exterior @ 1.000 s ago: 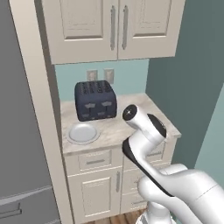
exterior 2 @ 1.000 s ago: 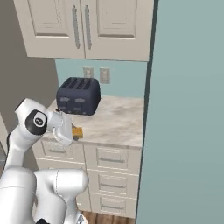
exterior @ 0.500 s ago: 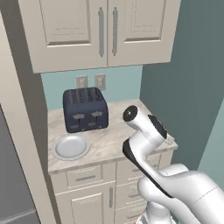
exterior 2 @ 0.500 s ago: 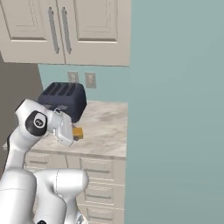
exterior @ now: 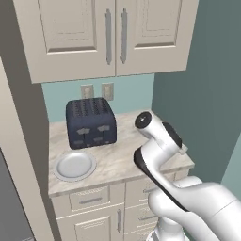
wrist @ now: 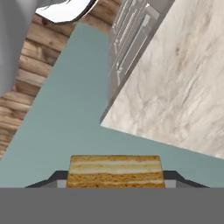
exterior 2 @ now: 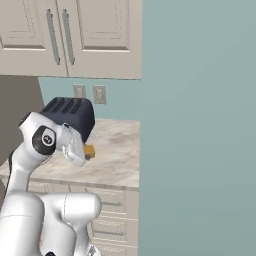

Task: Take the baked cake out of the oven and place it on the plate for cooling. Then close the oven door.

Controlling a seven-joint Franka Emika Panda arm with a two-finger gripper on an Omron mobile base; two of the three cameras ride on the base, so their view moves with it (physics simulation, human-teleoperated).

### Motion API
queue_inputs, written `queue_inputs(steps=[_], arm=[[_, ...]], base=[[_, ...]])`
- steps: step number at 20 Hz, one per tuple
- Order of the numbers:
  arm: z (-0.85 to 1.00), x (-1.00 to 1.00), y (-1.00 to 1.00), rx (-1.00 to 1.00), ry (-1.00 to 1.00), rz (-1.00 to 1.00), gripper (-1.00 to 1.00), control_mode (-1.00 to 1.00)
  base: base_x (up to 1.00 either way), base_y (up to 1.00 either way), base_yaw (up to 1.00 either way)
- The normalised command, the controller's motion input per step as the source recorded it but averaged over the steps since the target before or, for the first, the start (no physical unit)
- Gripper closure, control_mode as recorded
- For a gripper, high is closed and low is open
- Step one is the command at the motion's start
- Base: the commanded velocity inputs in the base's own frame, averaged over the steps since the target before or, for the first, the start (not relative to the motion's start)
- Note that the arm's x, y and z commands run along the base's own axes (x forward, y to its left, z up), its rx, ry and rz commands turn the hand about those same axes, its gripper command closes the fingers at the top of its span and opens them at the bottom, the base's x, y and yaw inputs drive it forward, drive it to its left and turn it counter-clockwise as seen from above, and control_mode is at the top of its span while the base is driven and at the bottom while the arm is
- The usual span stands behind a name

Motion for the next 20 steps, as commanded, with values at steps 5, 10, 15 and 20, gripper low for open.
queue_inputs(steps=[5,10,15,20], arm=[[0.00,0.19,0.01,0.14,0.11,0.35,1.00,-1.00],[0.00,0.04,0.52,0.01,0.29,0.49,1.00,-1.00],[0.09,0.04,0.98,-0.05,0.42,0.38,1.00,-1.00],[0.06,0.14,0.38,-0.06,0.27,0.18,1.00,-1.00]], base=[[0.00,0.00,0.00],[0.00,0.00,0.00],[0.00,0.00,0.00],[0.00,0.00,0.00]])
